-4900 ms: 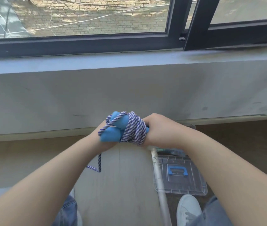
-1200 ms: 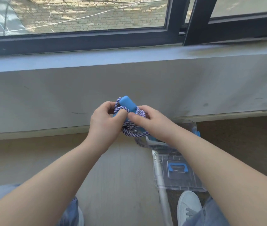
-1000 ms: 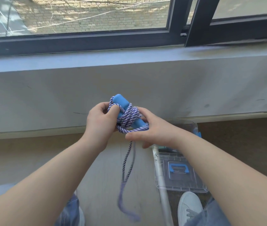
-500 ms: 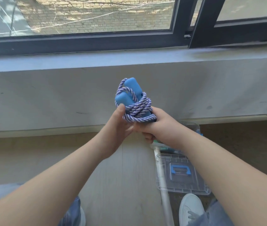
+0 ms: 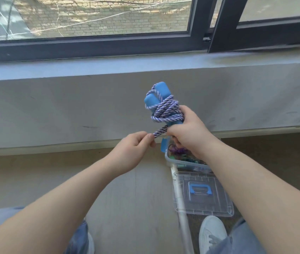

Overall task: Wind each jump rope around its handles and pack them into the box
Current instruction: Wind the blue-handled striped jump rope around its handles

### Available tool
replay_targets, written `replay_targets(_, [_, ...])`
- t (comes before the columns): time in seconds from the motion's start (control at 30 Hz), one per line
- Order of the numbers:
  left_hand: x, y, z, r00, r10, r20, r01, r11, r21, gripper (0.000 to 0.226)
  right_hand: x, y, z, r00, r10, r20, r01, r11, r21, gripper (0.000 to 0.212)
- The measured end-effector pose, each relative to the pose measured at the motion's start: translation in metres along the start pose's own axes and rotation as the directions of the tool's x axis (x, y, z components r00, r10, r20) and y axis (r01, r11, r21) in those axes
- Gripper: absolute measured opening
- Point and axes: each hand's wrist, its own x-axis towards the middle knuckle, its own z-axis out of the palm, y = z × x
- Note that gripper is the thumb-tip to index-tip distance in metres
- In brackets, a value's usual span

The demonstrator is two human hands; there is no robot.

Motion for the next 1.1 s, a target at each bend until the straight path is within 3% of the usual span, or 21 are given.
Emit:
replay_targets(0.07, [-0.003, 0.004, -0.007, 0.997, 0.075, -0.017, -0.071, 0.983, 0.167, 0.039, -0.001, 0.003, -0.002, 0.997, -0.067, -0.045, 0.049, 0.945, -0.324, 0.053])
replay_targets(0.13, [-0.008, 0.007, -0.010, 0.977, 0.212, 0.006, -0.205, 0.934, 0.292, 0.042, -0.003, 0.005, 0.000, 0.999, -0.025, -0.032, 0.005, 0.846, -0.533, 0.056])
replay_targets(0.2, [-0.010, 0.004, -0.012, 0.925, 0.375, 0.067, -0.360, 0.804, 0.474, 0.046, -0.005, 0.010, 0.006, 0.997, 0.076, 0.001, -0.055, 0.735, -0.675, 0.045])
replay_targets(0.3, [-0.008, 0.001, -0.019, 0.865, 0.490, 0.108, -0.438, 0.631, 0.641, 0.052, -0.010, 0.020, 0.009, 0.982, 0.159, 0.098, 0.002, 0.519, -0.855, 0.027])
replay_targets(0.37, [-0.007, 0.003, -0.026, 0.858, 0.507, 0.080, -0.432, 0.628, 0.648, 0.057, -0.015, 0.017, 0.008, 0.926, 0.231, 0.299, 0.162, 0.472, -0.867, 0.023])
replay_targets(0.43, [-0.003, -0.002, -0.033, 0.866, 0.496, 0.055, -0.416, 0.656, 0.630, 0.061, -0.023, 0.009, 0.011, 0.813, 0.275, 0.514, 0.363, 0.450, -0.816, 0.026])
replay_targets(0.5, [0.001, -0.007, -0.037, 0.908, 0.418, 0.029, -0.356, 0.732, 0.581, 0.065, -0.030, 0.002, 0.020, 0.732, 0.227, 0.642, 0.521, 0.420, -0.743, 0.018])
replay_targets(0.57, [0.007, -0.011, -0.037, 0.953, 0.302, -0.011, -0.265, 0.853, 0.450, 0.060, -0.032, -0.004, 0.021, 0.727, 0.126, 0.675, 0.524, 0.535, -0.663, 0.014])
replay_targets(0.67, [0.007, -0.010, -0.042, 0.990, 0.143, 0.013, -0.141, 0.953, 0.269, 0.043, -0.026, -0.008, 0.010, 0.792, 0.008, 0.610, 0.352, 0.811, -0.467, 0.021])
replay_targets(0.73, [0.006, -0.018, -0.043, 0.963, 0.268, 0.014, -0.258, 0.911, 0.321, 0.026, -0.019, -0.008, 0.003, 0.846, -0.055, 0.530, 0.278, 0.895, -0.350, 0.019])
replay_targets(0.8, [0.001, -0.018, -0.040, 0.969, 0.247, 0.016, -0.232, 0.883, 0.407, 0.029, -0.013, -0.005, -0.001, 0.920, -0.074, 0.385, 0.180, 0.952, -0.247, 0.028])
replay_targets(0.87, [-0.004, -0.013, -0.033, 0.984, 0.165, 0.069, -0.179, 0.893, 0.413, 0.030, -0.005, 0.002, -0.002, 0.973, -0.044, 0.227, 0.097, 0.969, -0.228, 0.057])
replay_targets(0.93, [-0.008, -0.008, -0.025, 0.975, 0.179, 0.135, -0.221, 0.867, 0.447, 0.028, -0.002, 0.009, 0.000, 0.993, -0.030, 0.117, 0.064, 0.953, -0.297, 0.076])
replay_targets(1.03, [-0.013, -0.003, -0.023, 0.939, 0.251, 0.234, -0.340, 0.764, 0.549, 0.031, 0.001, 0.014, 0.001, 0.998, -0.006, -0.061, -0.021, 0.903, -0.430, 0.061])
replay_targets(1.1, [-0.014, -0.003, -0.021, 0.905, 0.324, 0.277, -0.424, 0.623, 0.657, 0.039, -0.001, 0.015, 0.000, 0.996, 0.024, -0.082, -0.070, 0.777, -0.626, 0.050])
